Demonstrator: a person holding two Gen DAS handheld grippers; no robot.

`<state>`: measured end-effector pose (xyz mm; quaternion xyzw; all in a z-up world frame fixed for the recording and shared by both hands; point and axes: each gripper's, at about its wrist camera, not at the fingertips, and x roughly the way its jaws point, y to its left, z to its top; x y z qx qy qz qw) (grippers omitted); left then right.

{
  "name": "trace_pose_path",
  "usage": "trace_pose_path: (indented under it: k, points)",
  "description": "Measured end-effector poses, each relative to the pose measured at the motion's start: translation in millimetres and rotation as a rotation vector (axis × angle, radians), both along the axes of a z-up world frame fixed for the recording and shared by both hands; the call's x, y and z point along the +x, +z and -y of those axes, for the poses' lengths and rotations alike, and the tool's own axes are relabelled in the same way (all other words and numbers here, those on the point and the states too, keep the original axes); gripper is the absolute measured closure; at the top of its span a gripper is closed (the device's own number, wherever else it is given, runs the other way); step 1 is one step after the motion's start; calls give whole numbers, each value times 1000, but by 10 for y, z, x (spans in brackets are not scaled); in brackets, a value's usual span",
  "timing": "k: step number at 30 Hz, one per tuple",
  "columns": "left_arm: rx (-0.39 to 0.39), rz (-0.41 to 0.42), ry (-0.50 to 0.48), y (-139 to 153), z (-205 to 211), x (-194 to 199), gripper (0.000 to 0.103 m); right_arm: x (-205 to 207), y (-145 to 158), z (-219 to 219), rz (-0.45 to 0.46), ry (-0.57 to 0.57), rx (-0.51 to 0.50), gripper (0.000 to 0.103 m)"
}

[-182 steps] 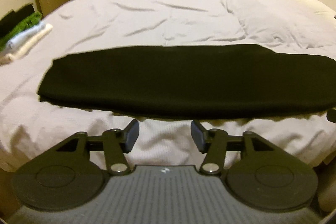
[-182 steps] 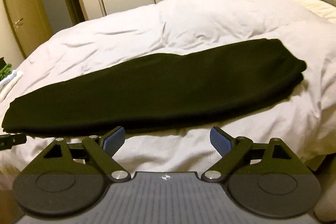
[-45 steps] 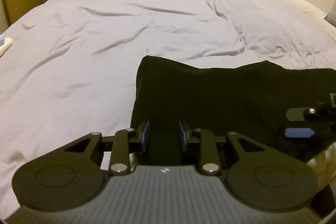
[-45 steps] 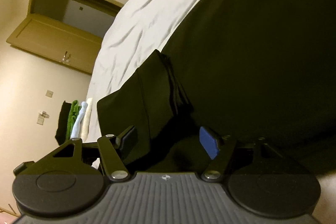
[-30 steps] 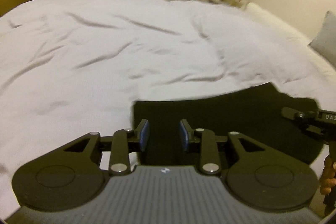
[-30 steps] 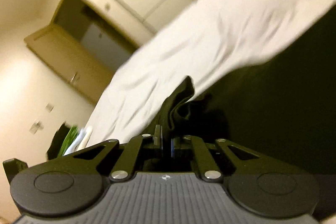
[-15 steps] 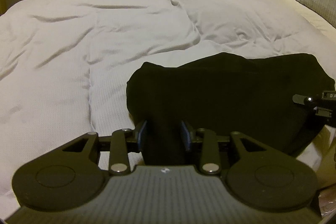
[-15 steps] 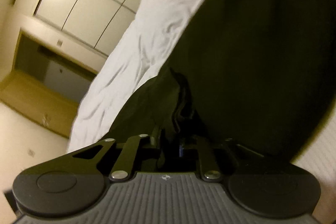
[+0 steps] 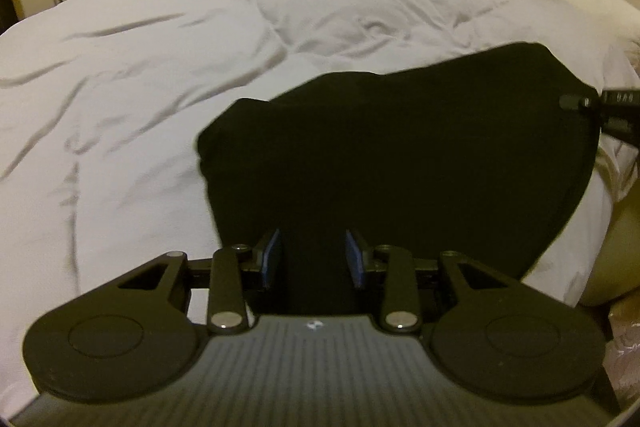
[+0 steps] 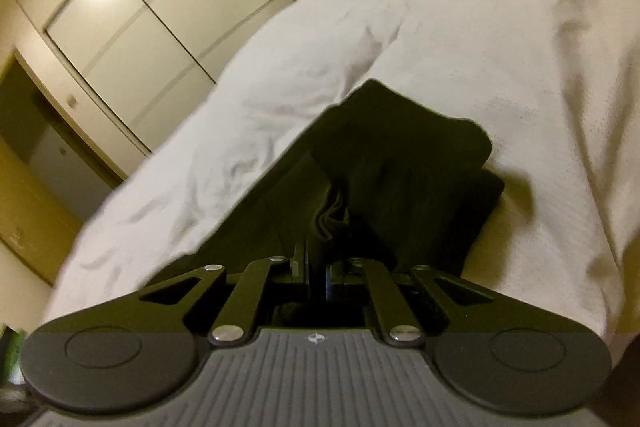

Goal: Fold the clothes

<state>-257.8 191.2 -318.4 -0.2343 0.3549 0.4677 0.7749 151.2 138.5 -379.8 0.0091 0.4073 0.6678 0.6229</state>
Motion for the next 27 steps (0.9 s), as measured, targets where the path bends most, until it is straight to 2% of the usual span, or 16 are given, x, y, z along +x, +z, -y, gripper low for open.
trace_pose_path:
  k: [1,5,7,11,12,17,20,21,23,25,27]
  points:
    - [1,5,-2,1,3,23,73,61,-22,5,-12,-2,2,97]
    - [-2,19,-10,-5,-11,127,73,44,202,-5,67,13,91,97]
    - [-10,19,-19,-39,-27,191,73,151,228,-10,83,-11,86,97]
    - [-17,-5,-27,-116,-56,292,73,327,54,-112,49,-60,26,97]
    - [-15,-6,-28,-116,-57,302,73,354,54,-25,50,-64,22,98]
    - [-6,-13,-24,-146,-82,322,73,304,25,-36,114,-111,41,98]
    - [7,-36,-27,-175,-60,350,72,335,-116,-106,139,-110,-34,97]
    - [13,-42,-26,-164,-45,351,72,345,-107,-91,121,-120,-28,95]
    - [18,-45,-20,-116,-8,333,72,327,0,-14,139,-165,-1,75]
    - [30,-29,-17,-45,51,287,72,253,201,43,241,-236,29,52]
    - [34,-17,-8,13,116,243,72,174,296,130,282,-216,64,52]
